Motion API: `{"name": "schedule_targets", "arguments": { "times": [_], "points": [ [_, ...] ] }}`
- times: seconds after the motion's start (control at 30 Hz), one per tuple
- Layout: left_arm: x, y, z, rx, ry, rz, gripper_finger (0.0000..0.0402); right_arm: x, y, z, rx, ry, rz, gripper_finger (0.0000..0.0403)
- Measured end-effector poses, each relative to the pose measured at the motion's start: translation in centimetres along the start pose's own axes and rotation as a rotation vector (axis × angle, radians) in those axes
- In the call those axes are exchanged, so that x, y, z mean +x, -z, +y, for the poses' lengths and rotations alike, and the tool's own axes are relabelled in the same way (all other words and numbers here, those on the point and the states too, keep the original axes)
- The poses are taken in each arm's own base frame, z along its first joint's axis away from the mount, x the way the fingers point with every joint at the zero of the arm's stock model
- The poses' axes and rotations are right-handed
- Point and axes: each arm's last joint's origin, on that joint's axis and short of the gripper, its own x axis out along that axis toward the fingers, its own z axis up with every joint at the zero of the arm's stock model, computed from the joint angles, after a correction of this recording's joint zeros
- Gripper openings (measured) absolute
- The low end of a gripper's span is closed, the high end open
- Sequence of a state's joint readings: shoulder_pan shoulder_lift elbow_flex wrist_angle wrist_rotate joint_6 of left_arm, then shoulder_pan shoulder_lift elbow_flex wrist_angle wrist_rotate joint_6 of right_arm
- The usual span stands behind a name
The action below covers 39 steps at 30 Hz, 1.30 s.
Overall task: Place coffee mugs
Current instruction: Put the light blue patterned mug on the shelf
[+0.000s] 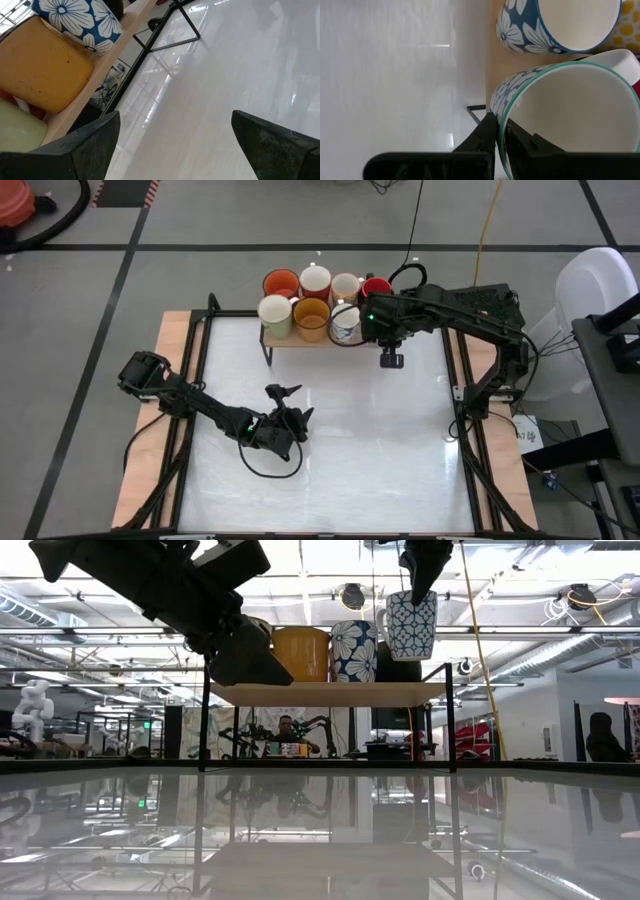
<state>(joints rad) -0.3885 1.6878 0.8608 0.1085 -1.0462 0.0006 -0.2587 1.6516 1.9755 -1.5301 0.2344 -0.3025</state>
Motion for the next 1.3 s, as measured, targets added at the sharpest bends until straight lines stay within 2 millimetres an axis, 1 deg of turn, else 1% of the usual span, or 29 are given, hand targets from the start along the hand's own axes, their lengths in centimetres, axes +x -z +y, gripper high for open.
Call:
{"name": "schedule_targets", "arguments": {
  "times": [0.43,0.6,0.77,0.9,1.13,1.3],
  "points": [
    [0.0,0.0,0.0,-0.003,0.002,-0.001,0.0386,0.2,0.1,-0.9,0.002,0.008,-0.012,0.0008],
    [0.0,0.0,0.0,-0.007,0.002,-0.003,0.0386,0.4,0.4,-1.6,0.022,-0.054,-0.027,0.0008],
    [0.0,-0.1,0.0,-0.014,0.002,-0.008,0.0386,0.7,0.3,-1.9,0.027,-0.051,-0.038,0.0008],
    [0.0,-0.1,0.0,-0.012,0.002,-0.009,0.0386,1.5,0.3,-1.9,0.013,-0.054,-0.027,0.0008],
    [0.0,-0.1,0.0,-0.012,0.002,-0.009,0.0386,3.8,0.5,-1.6,0.002,-0.081,0.027,0.0008],
    [0.0,-0.1,0.0,-0.012,0.002,-0.009,0.0386,4.4,0.5,-1.8,0.002,-0.064,0.024,0.0008]
  ]
}}
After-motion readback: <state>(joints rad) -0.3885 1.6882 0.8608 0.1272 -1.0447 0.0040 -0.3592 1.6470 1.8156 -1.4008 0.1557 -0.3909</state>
